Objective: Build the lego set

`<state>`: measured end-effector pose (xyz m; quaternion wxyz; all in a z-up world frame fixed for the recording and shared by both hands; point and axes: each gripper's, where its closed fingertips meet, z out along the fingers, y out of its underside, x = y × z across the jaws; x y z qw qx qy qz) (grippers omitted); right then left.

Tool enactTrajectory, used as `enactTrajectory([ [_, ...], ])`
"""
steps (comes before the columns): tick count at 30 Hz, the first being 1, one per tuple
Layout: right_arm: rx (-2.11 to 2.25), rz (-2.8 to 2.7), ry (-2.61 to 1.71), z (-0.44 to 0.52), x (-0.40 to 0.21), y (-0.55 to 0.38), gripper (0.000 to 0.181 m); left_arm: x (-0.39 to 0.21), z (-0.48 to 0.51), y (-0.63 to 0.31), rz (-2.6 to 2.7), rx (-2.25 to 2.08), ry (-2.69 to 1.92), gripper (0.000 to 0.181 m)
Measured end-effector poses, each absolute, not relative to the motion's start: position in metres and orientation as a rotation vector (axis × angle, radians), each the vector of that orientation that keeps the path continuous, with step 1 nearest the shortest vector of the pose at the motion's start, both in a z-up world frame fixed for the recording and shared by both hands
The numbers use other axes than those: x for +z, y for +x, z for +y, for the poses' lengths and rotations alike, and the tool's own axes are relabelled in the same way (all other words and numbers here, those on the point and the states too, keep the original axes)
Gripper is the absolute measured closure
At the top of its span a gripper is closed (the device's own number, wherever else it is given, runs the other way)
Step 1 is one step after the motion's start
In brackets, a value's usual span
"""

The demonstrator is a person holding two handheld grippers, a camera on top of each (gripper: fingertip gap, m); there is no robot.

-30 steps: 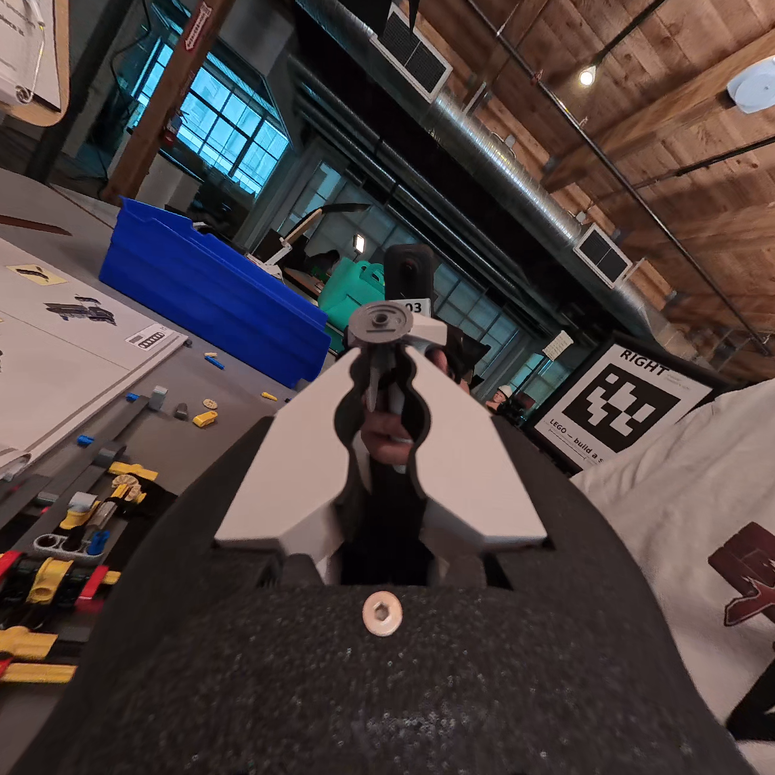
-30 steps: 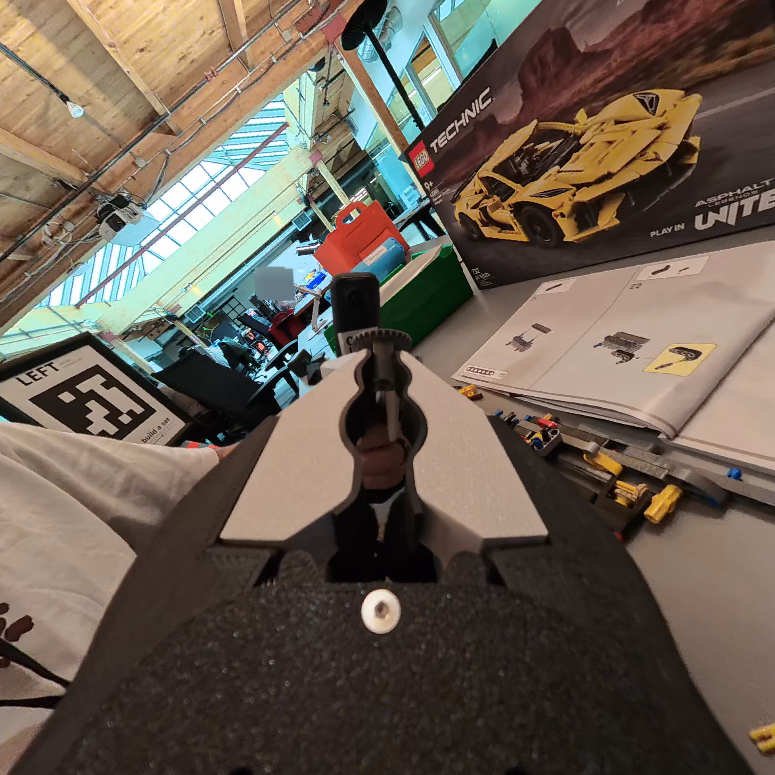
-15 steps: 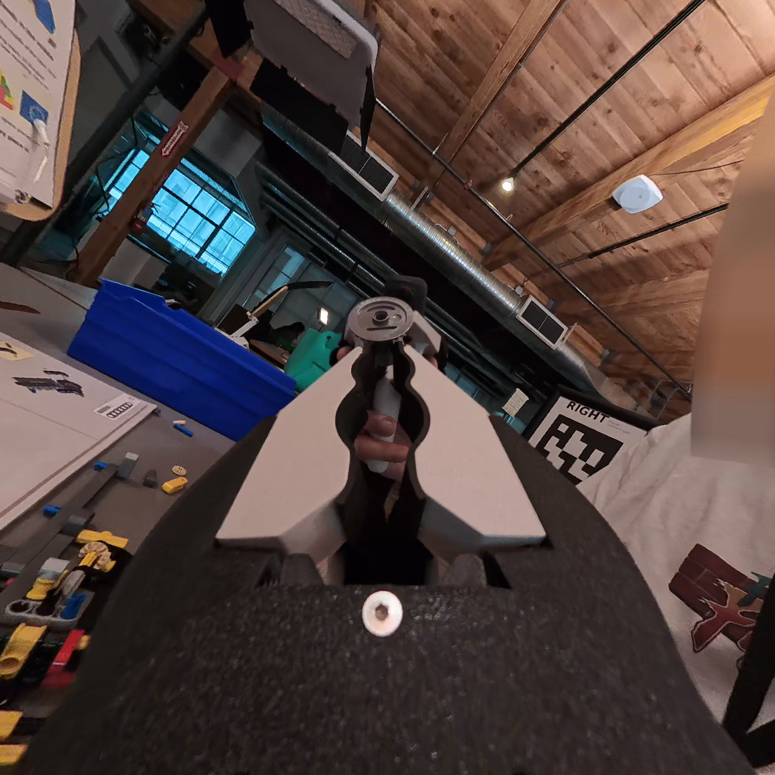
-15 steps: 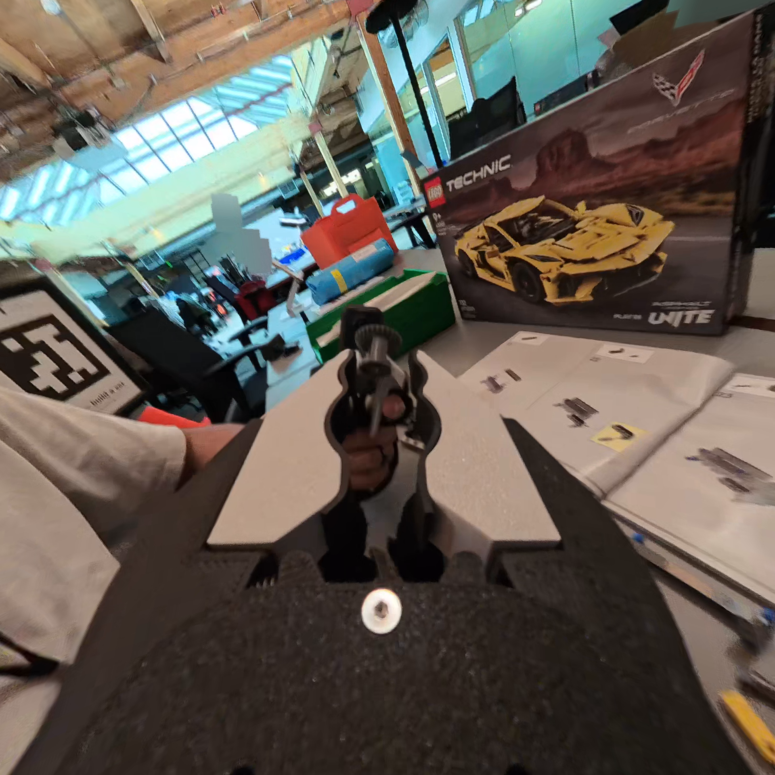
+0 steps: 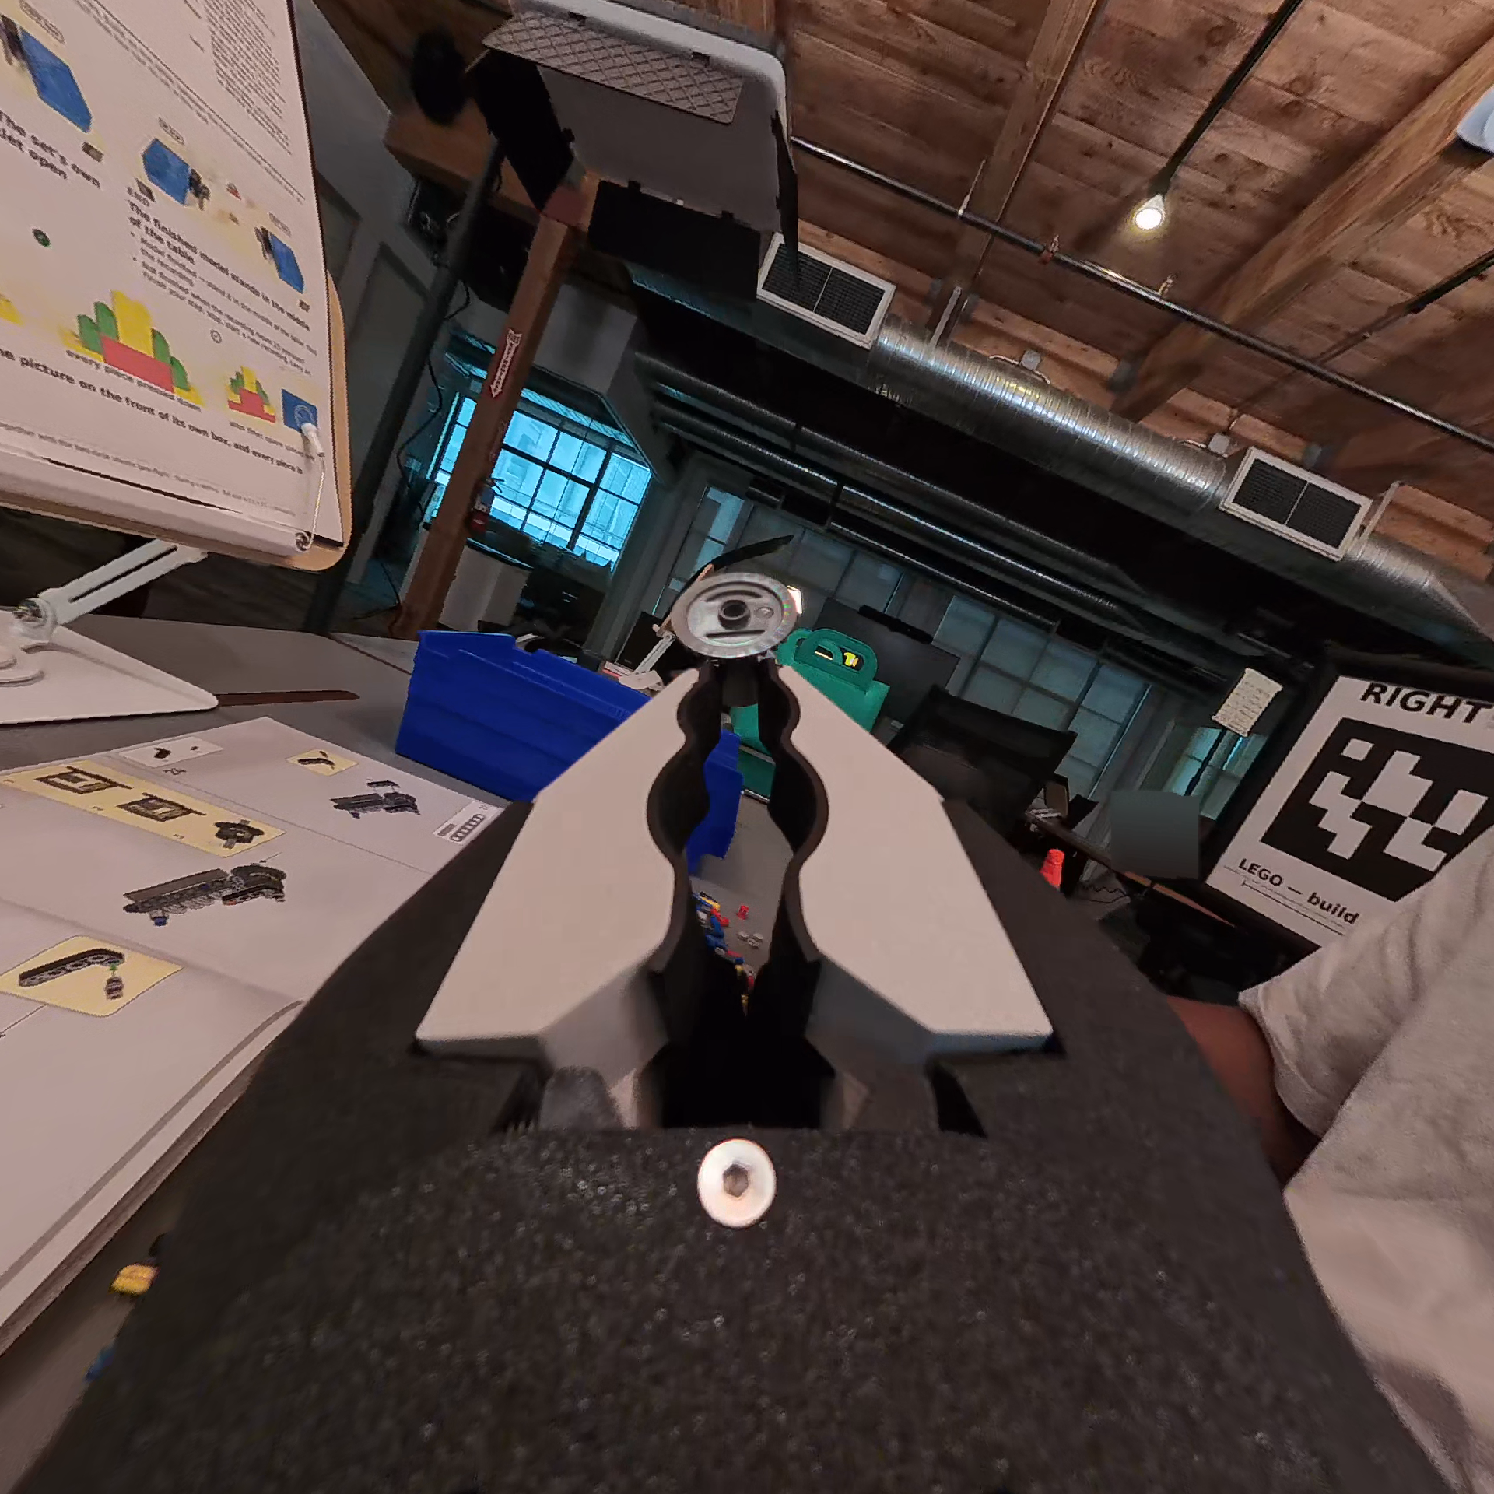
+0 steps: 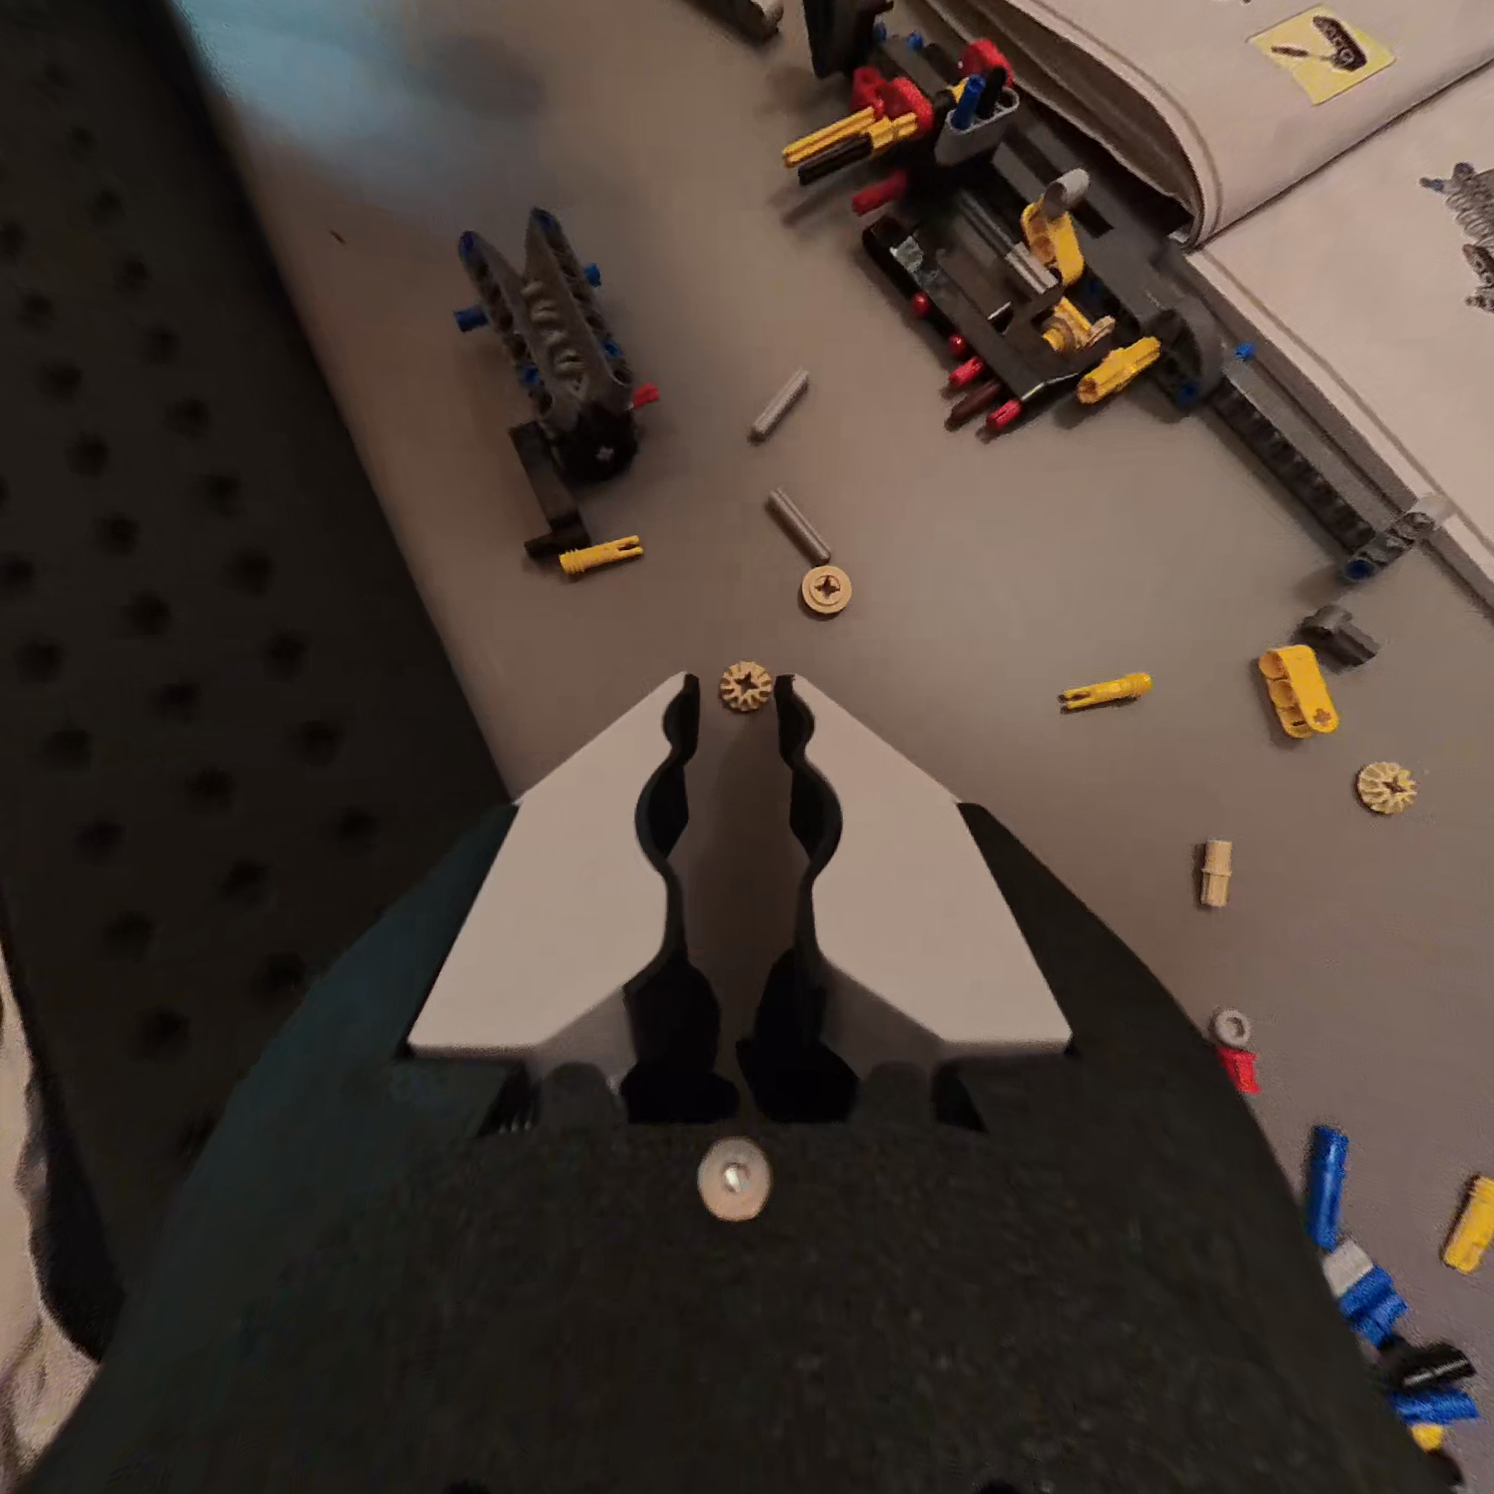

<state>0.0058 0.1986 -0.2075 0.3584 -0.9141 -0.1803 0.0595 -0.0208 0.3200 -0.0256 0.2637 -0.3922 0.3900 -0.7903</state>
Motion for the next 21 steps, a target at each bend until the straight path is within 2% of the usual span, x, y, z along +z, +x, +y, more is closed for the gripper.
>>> enactTrajectory([
  [17, 0.198, -0.415, -2.384, 0.202, -0.212, 0.009, 0.170, -0.029, 0.316, -0.019, 1.106, -2.094, -1.061, 0.174],
  [21, 0.292, -0.296, -2.242, 0.219, -0.173, 0.005, 0.170, -0.031, 0.317, -0.017, 1.101, -2.078, -1.072, 0.174],
])
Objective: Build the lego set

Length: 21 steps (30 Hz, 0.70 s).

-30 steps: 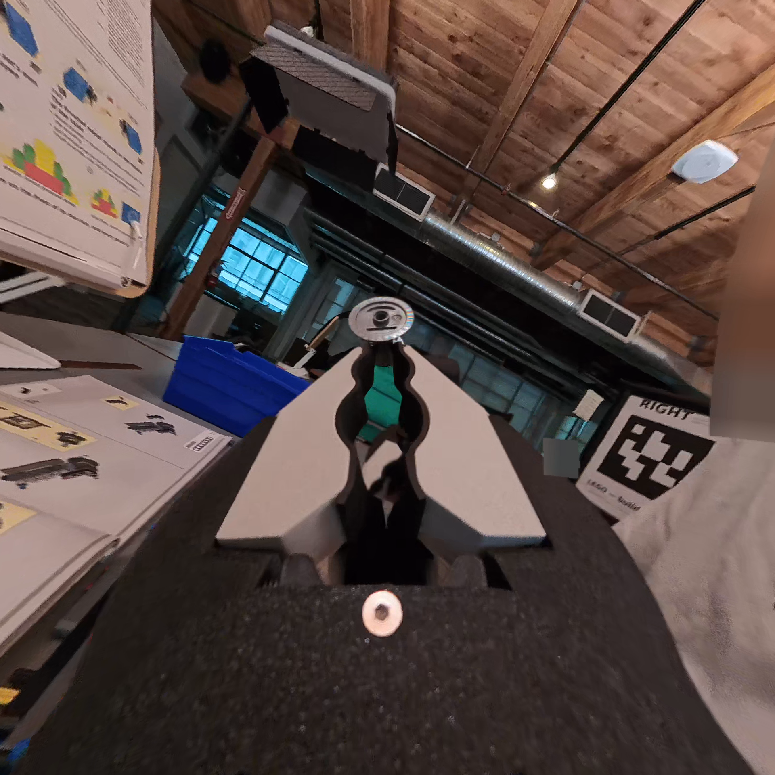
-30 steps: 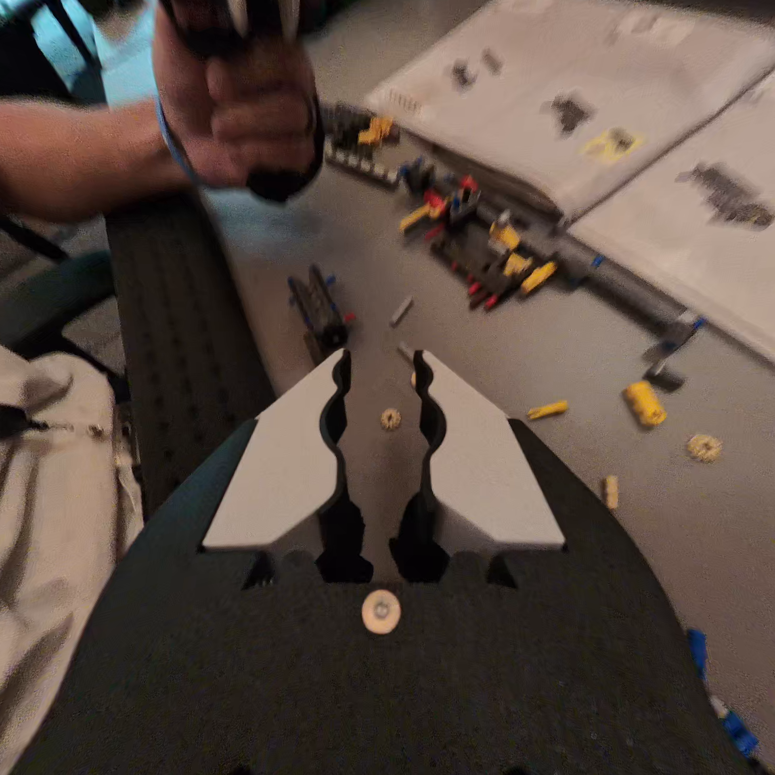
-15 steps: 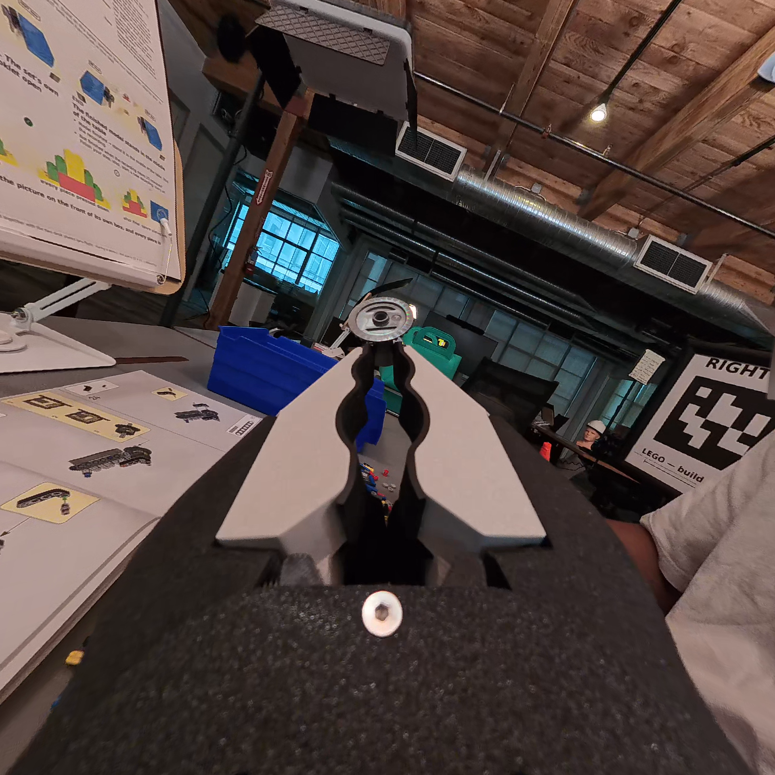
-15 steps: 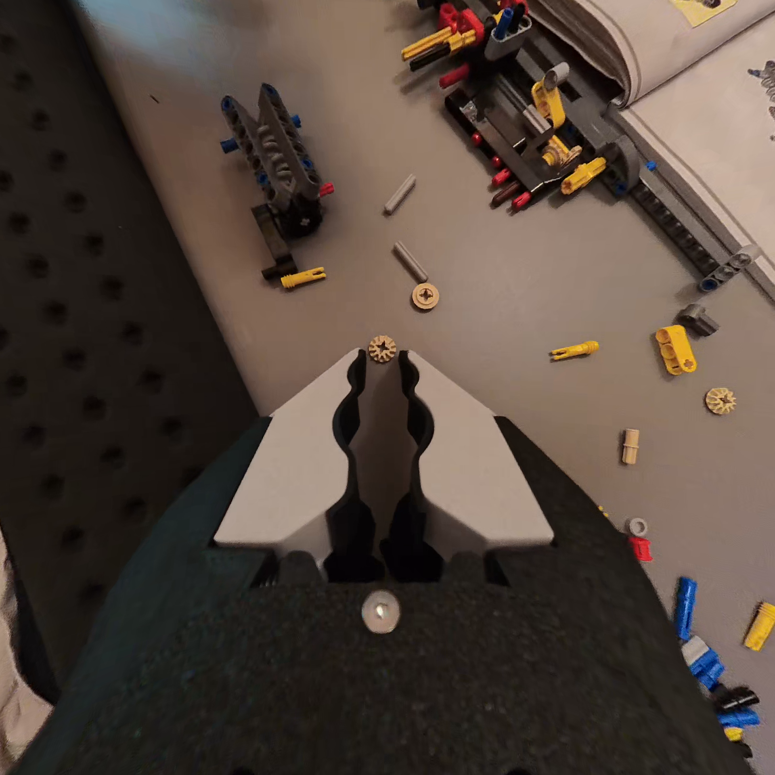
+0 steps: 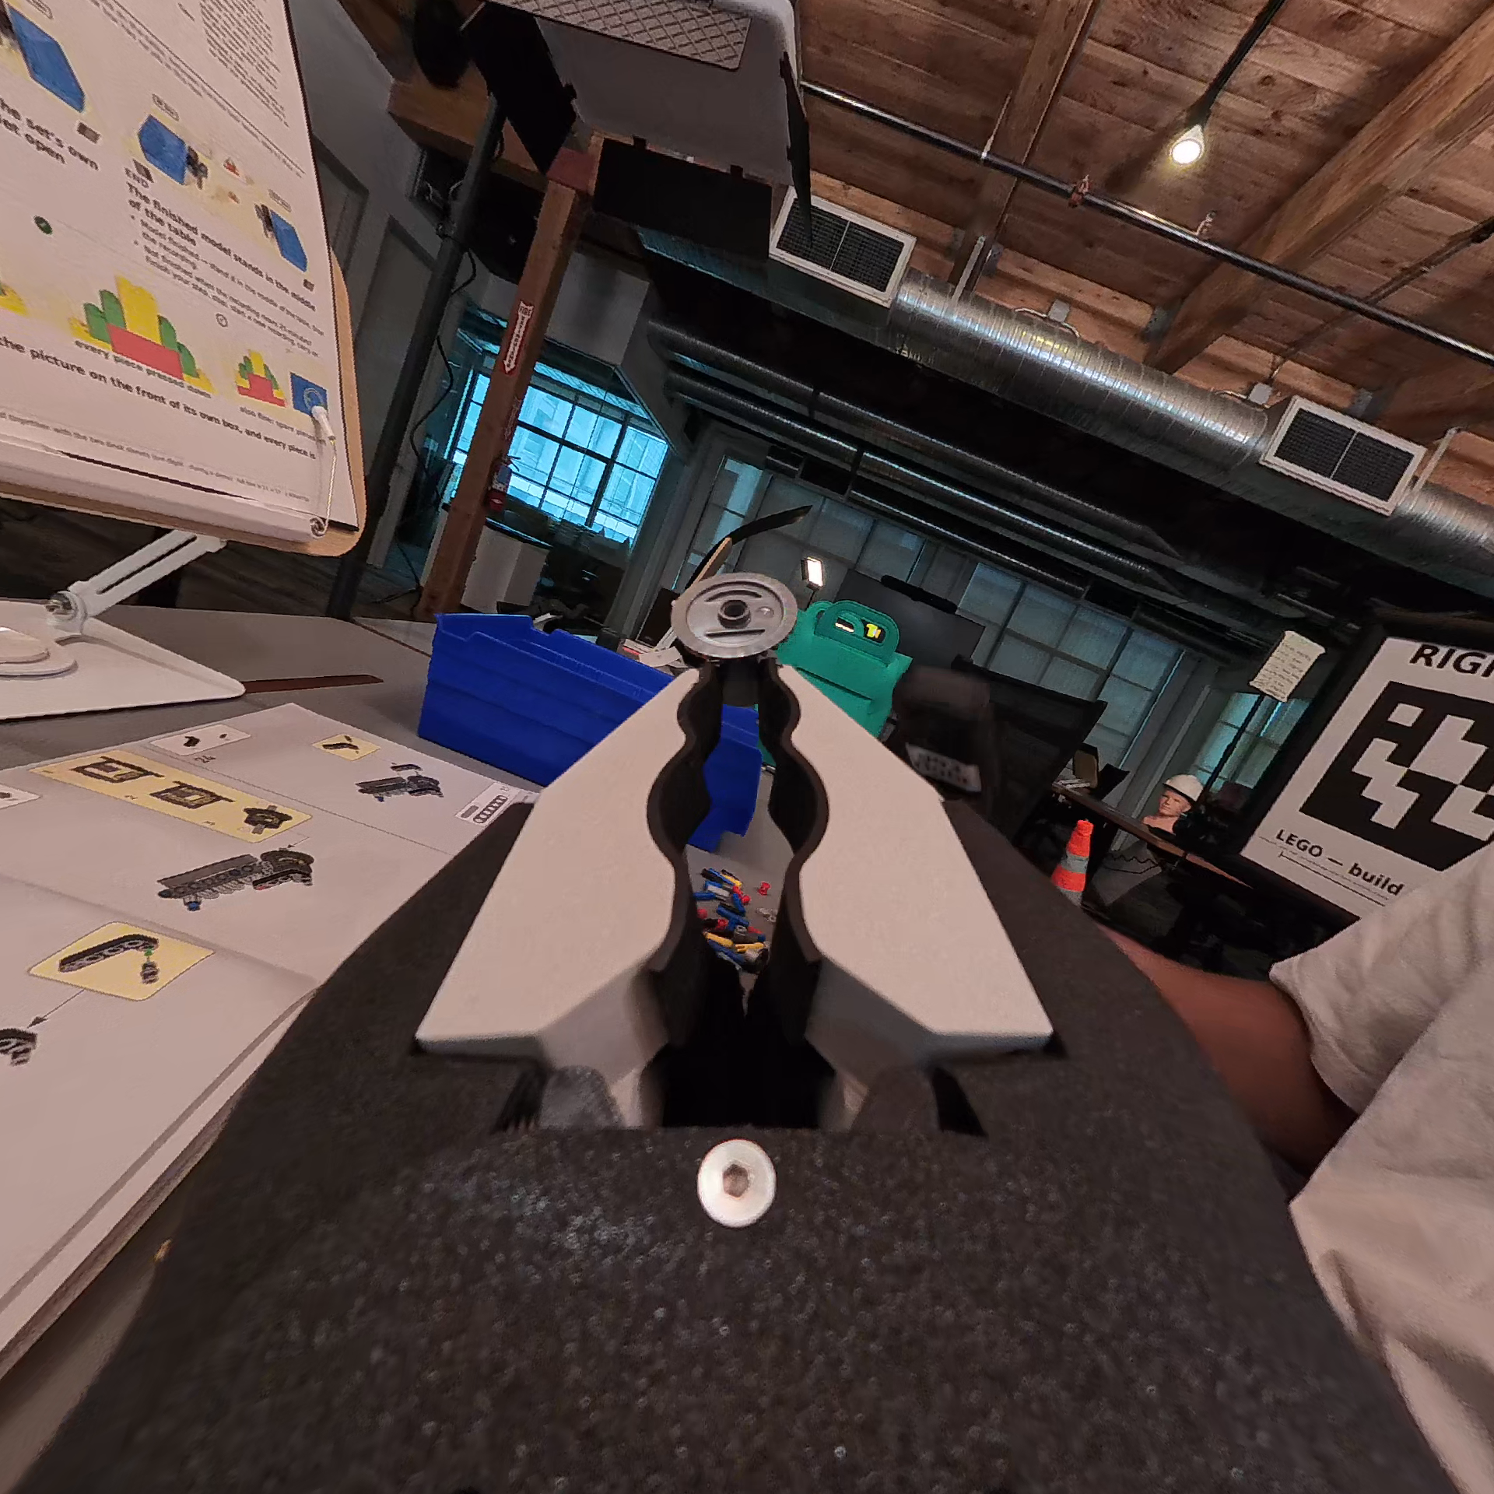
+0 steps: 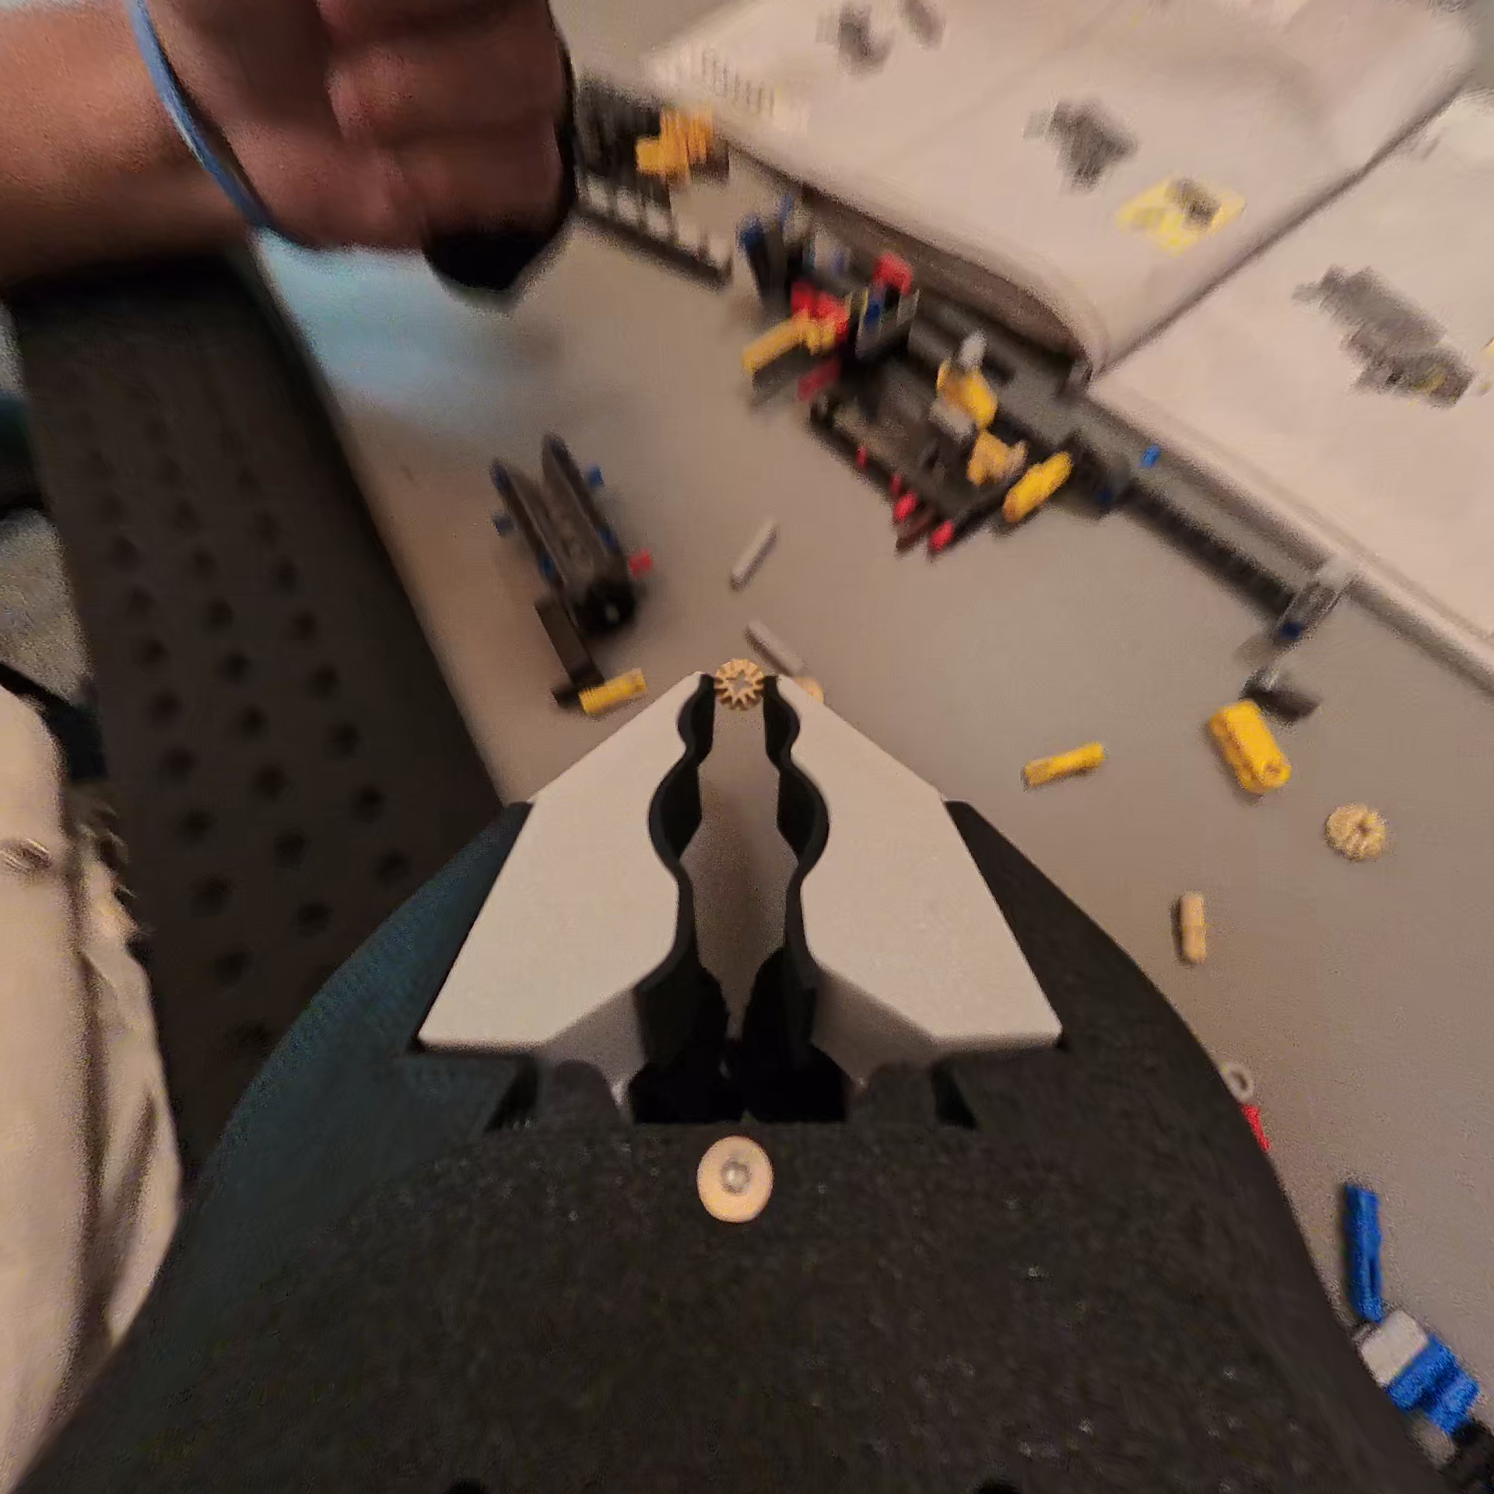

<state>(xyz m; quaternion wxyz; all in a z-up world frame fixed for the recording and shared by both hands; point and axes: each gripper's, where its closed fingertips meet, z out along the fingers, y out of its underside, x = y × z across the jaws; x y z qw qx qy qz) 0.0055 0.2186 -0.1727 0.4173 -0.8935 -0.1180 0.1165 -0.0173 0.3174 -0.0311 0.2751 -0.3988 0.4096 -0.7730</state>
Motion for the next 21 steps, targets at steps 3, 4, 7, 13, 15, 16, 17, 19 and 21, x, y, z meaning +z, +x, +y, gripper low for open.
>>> enactTrajectory([
  [3, 0.336, -0.186, -2.042, 0.246, -0.104, 0.002, 0.170, -0.032, 0.316, -0.016, 1.097, -2.078, -1.074, 0.174],
  [4, 0.388, -0.157, -1.966, 0.255, -0.078, -0.004, 0.170, -0.033, 0.316, -0.015, 1.091, -2.081, -1.078, 0.174],
  [7, 0.561, -0.062, -1.815, 0.281, -0.018, -0.019, 0.170, -0.033, 0.317, -0.014, 1.055, -2.091, -1.092, 0.174],
  [13, 0.468, -0.075, -1.948, 0.316, -0.010, -0.028, 0.170, -0.029, 0.318, -0.014, 0.995, -2.144, -1.101, 0.174],
  [15, 0.372, -0.123, -1.999, 0.321, -0.015, -0.031, 0.170, -0.027, 0.321, -0.015, 0.953, -2.192, -1.117, 0.174],
  [16, 0.290, -0.132, -2.024, 0.323, -0.017, -0.028, 0.170, -0.026, 0.322, -0.016, 0.936, -2.220, -1.123, 0.174],
  [17, 0.216, -0.153, -2.039, 0.325, -0.018, -0.026, 0.170, -0.026, 0.323, -0.016, 0.925, -2.244, -1.128, 0.174],
  [19, 0.117, -0.190, -2.061, 0.329, -0.019, -0.025, 0.170, -0.024, 0.324, -0.017, 0.903, -2.279, -1.131, 0.174],
  [21, 0.056, -0.218, -2.080, 0.331, -0.018, -0.026, 0.170, -0.023, 0.326, -0.018, 0.877, -2.309, -1.140, 0.174],
])
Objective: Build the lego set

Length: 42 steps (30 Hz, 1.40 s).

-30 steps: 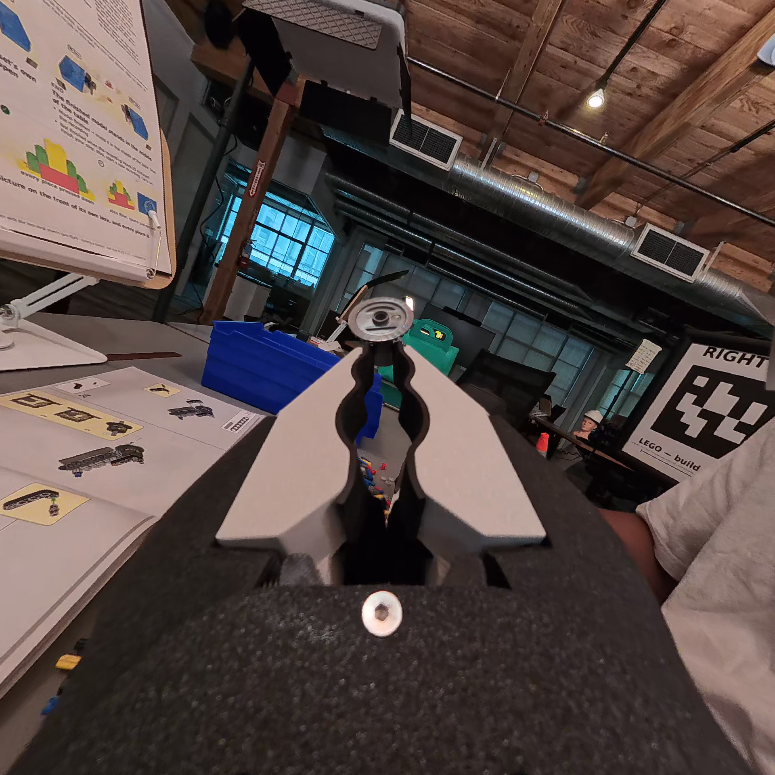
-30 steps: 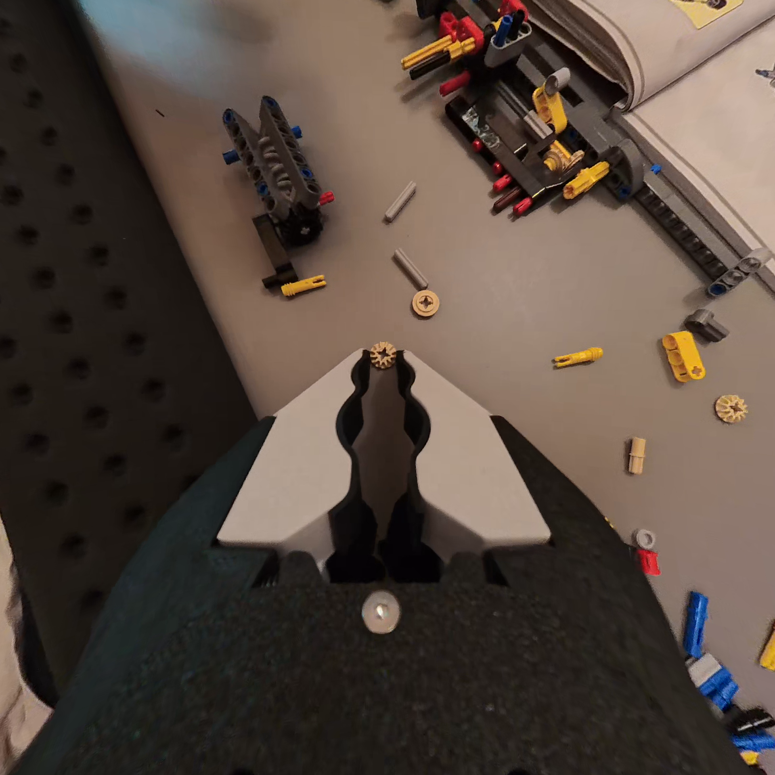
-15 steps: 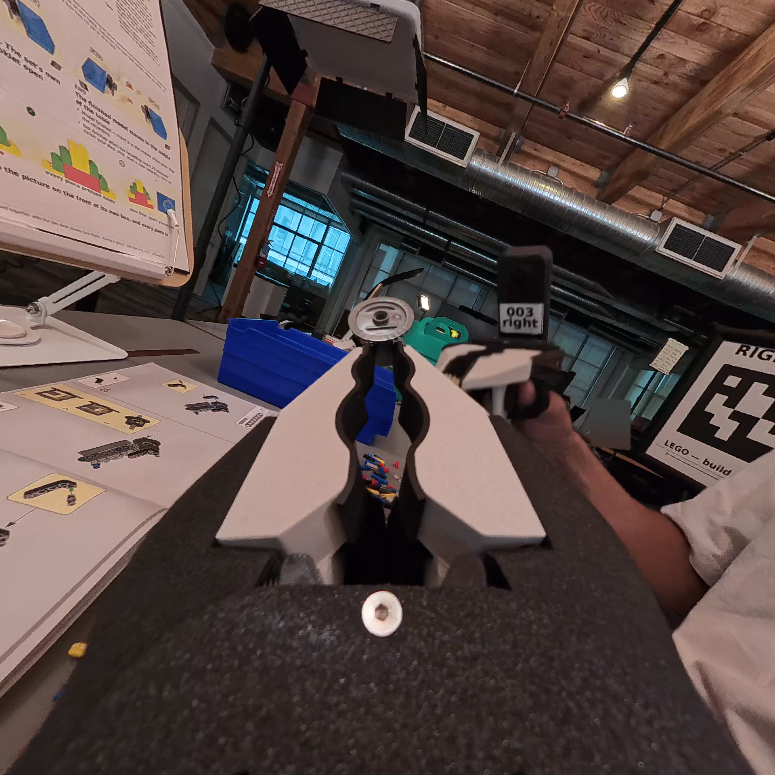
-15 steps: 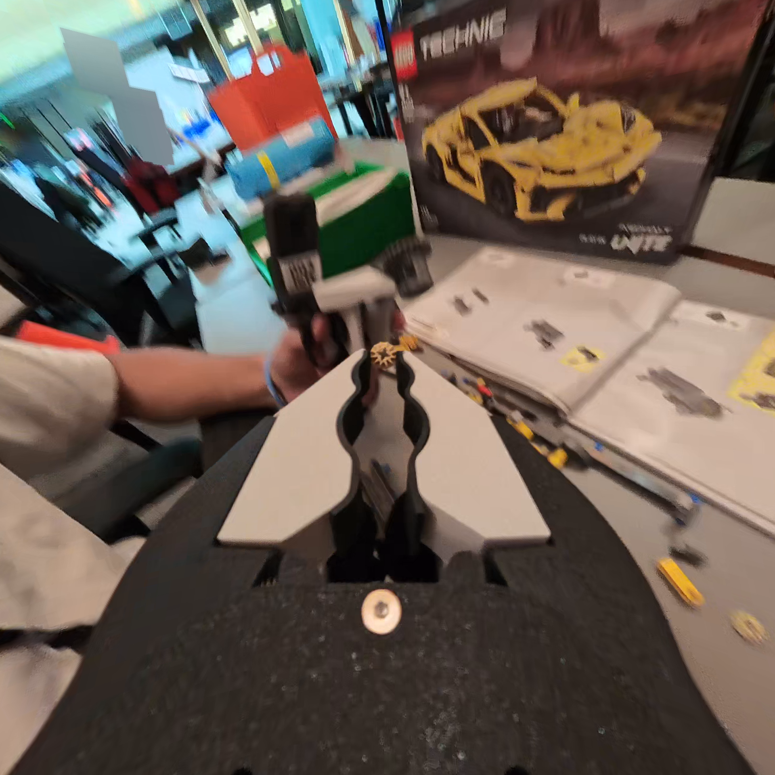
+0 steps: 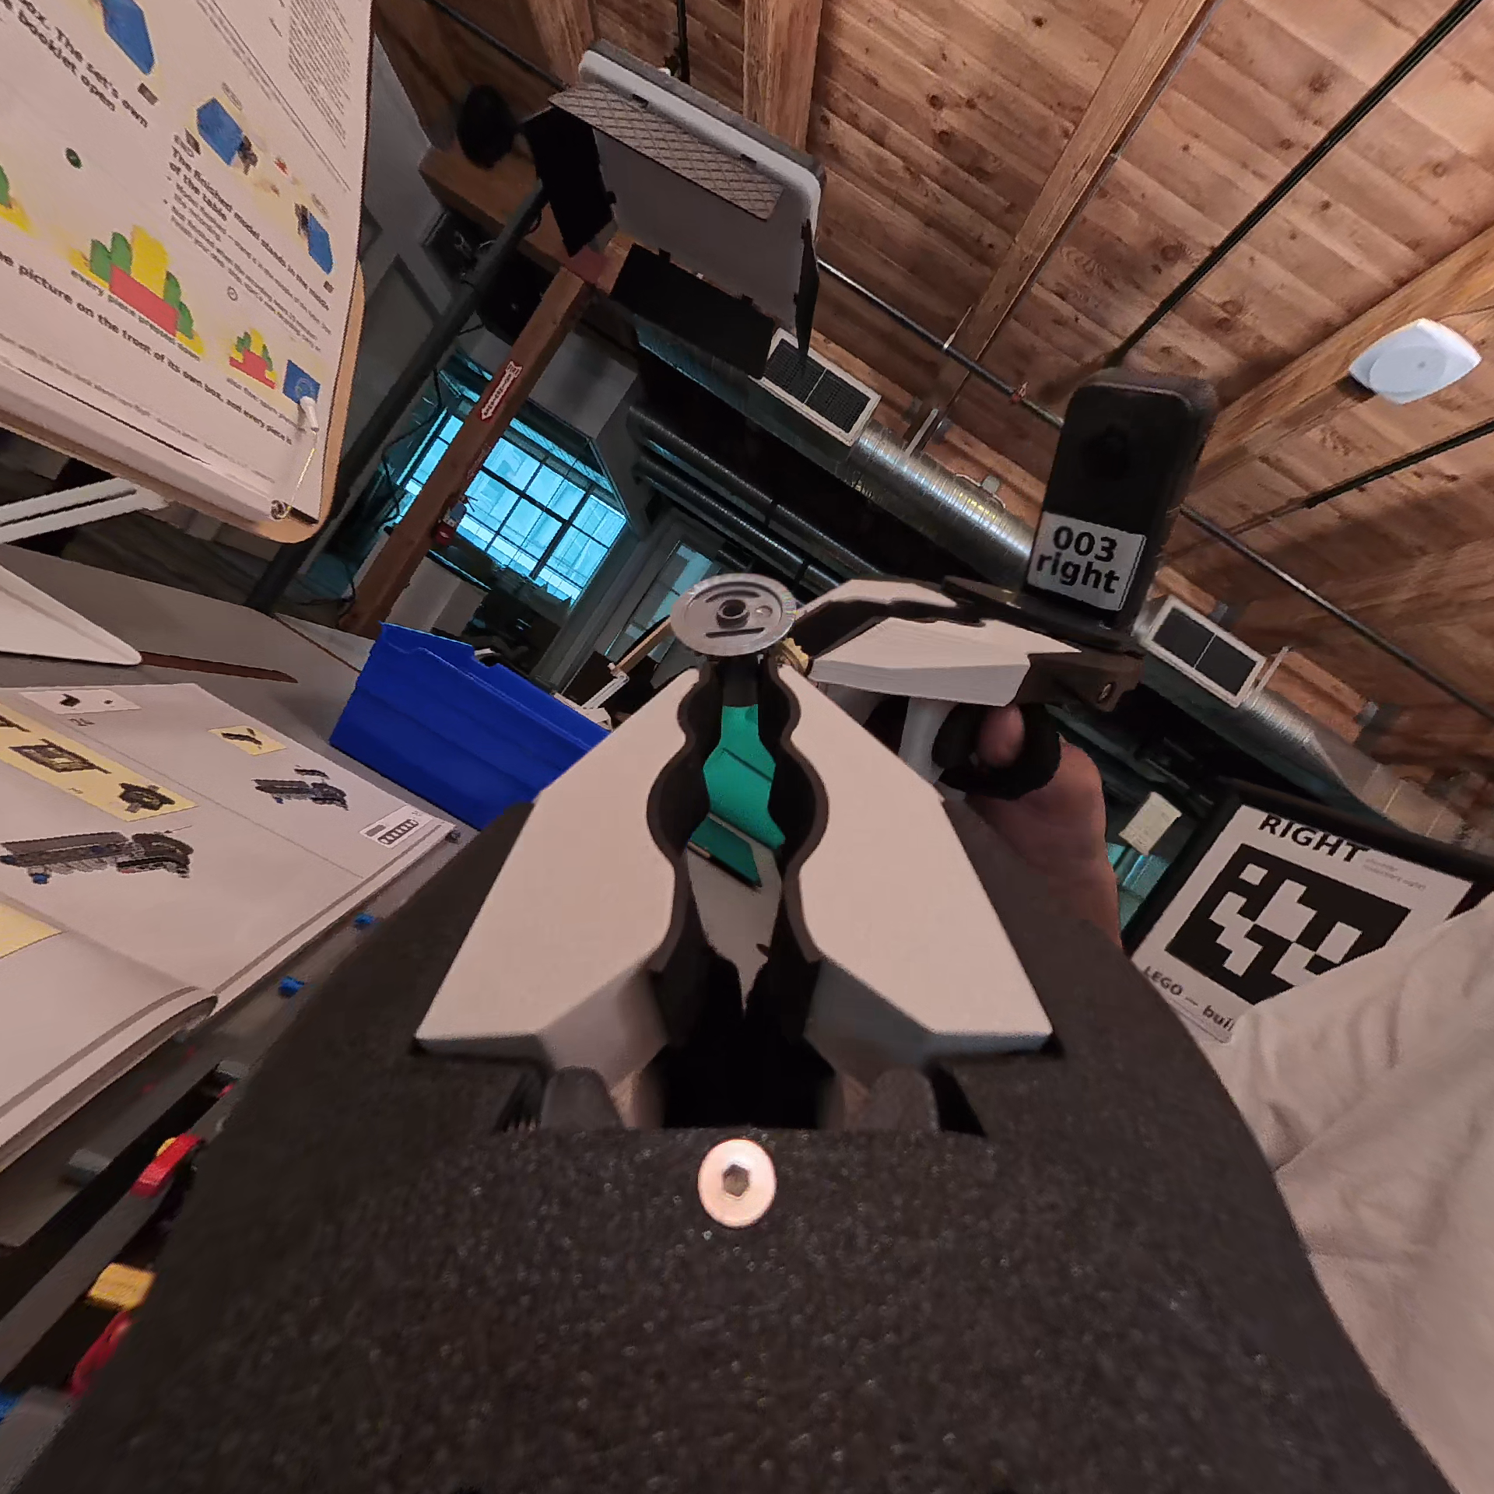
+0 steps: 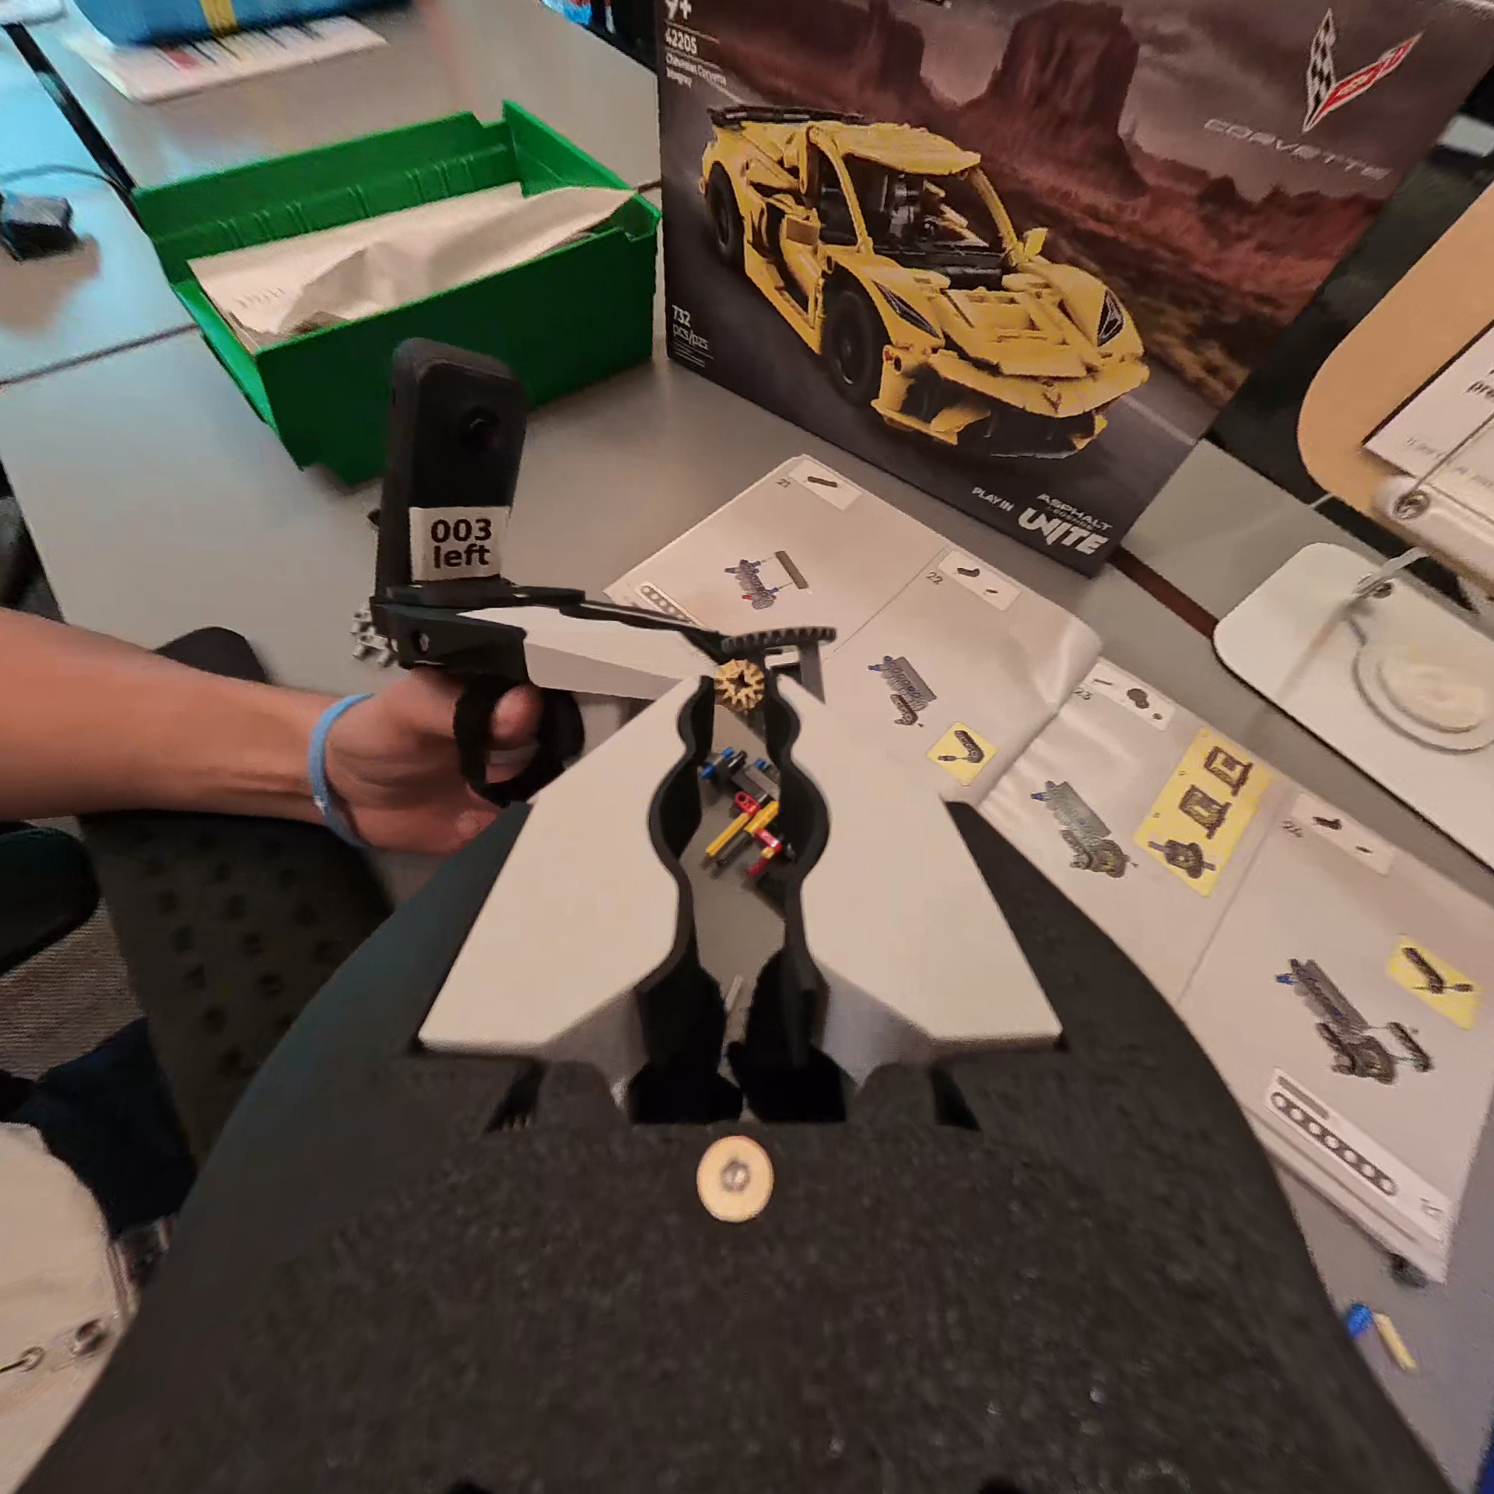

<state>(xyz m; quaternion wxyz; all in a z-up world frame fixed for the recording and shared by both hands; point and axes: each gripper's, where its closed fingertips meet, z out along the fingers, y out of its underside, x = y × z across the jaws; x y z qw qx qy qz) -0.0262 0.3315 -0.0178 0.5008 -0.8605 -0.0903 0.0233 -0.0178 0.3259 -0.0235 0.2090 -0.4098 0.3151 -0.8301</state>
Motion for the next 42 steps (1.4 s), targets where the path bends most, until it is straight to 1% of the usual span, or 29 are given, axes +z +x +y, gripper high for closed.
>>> enactTrajectory([
  [8, -0.090, -0.314, -2.177, 0.342, -0.021, -0.028, 0.170, -0.022, 0.336, -0.019, 0.794, -2.404, -1.173, 0.174],
  [13, -0.110, -0.336, -2.187, 0.348, -0.019, -0.030, 0.170, -0.021, 0.341, -0.020, 0.756, -2.438, -1.176, 0.174],
  [29, -0.296, -0.420, -2.188, 0.356, -0.025, -0.024, 0.168, -0.026, 0.351, -0.017, 0.723, -2.435, -1.229, 0.173],
  [34, -0.289, -0.432, -2.187, 0.357, -0.023, -0.024, 0.170, -0.026, 0.349, -0.017, 0.736, -2.437, -1.228, 0.174],
  [38, -0.292, -0.432, -2.201, 0.356, -0.022, -0.022, 0.163, -0.026, 0.348, -0.017, 0.748, -2.431, -1.223, 0.174],
  [42, -0.298, -0.442, -2.209, 0.357, -0.022, -0.022, 0.163, -0.026, 0.348, -0.017, 0.745, -2.437, -1.226, 0.174],
])
